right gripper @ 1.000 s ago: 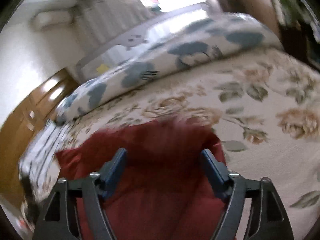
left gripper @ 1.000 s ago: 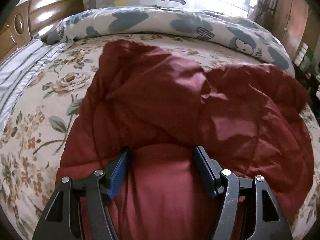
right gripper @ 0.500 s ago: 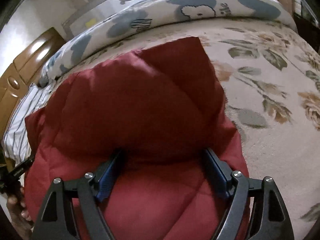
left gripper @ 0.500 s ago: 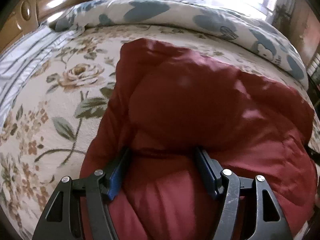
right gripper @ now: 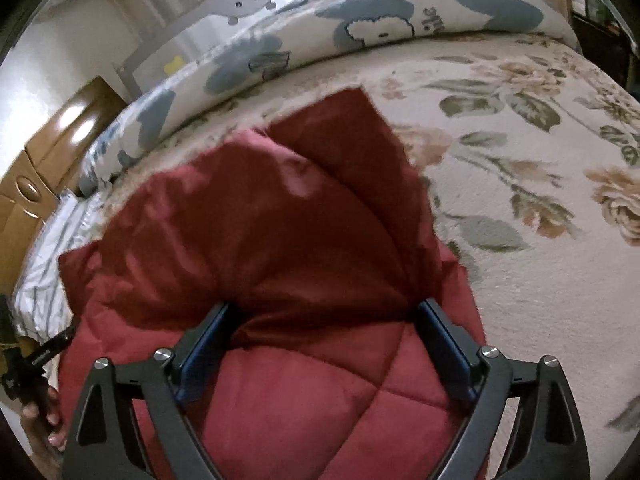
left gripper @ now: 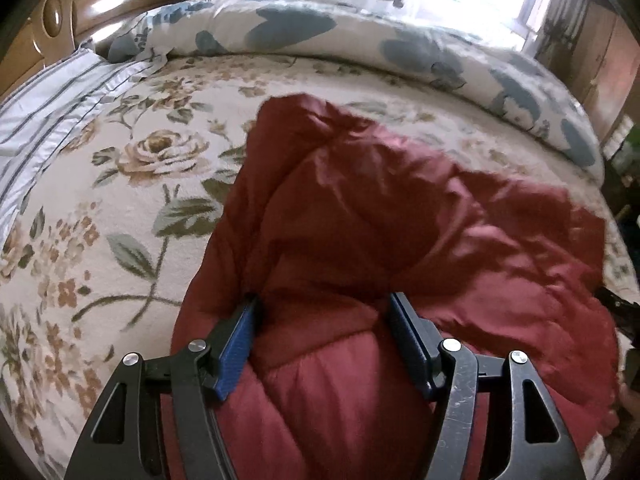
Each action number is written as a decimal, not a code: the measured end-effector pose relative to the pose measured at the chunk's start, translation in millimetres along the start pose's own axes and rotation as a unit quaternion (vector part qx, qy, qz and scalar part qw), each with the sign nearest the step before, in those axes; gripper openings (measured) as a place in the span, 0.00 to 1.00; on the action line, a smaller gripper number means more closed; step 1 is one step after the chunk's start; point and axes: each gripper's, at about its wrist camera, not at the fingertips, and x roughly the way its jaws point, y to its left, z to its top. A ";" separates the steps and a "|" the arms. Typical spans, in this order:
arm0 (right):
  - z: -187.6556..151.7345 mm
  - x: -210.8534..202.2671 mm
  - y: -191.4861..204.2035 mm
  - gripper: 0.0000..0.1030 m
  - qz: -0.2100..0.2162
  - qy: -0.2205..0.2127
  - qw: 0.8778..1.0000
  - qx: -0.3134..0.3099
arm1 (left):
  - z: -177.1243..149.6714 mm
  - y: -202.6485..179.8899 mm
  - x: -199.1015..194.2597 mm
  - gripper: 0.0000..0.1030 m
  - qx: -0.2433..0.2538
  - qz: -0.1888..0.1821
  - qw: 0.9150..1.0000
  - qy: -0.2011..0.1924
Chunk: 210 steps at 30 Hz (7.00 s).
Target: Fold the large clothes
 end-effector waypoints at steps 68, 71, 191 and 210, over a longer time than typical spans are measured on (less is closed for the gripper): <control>-161.5 -147.9 -53.8 0.46 0.188 0.112 0.972 0.087 | -189.4 149.5 -154.9 0.47 -0.116 -0.235 0.963 0.066; -161.2 -140.2 -56.7 0.49 0.182 0.110 0.973 0.090 | -191.9 144.4 -156.4 0.51 -0.110 -0.205 0.970 0.064; -232.9 -144.9 90.9 0.81 -0.008 0.046 0.985 -0.168 | -235.7 -49.5 -222.3 0.88 0.105 0.021 0.993 0.044; -244.0 -134.8 84.8 0.81 -0.016 0.012 0.986 -0.165 | -200.7 -22.6 -217.2 0.90 0.066 0.024 0.997 0.012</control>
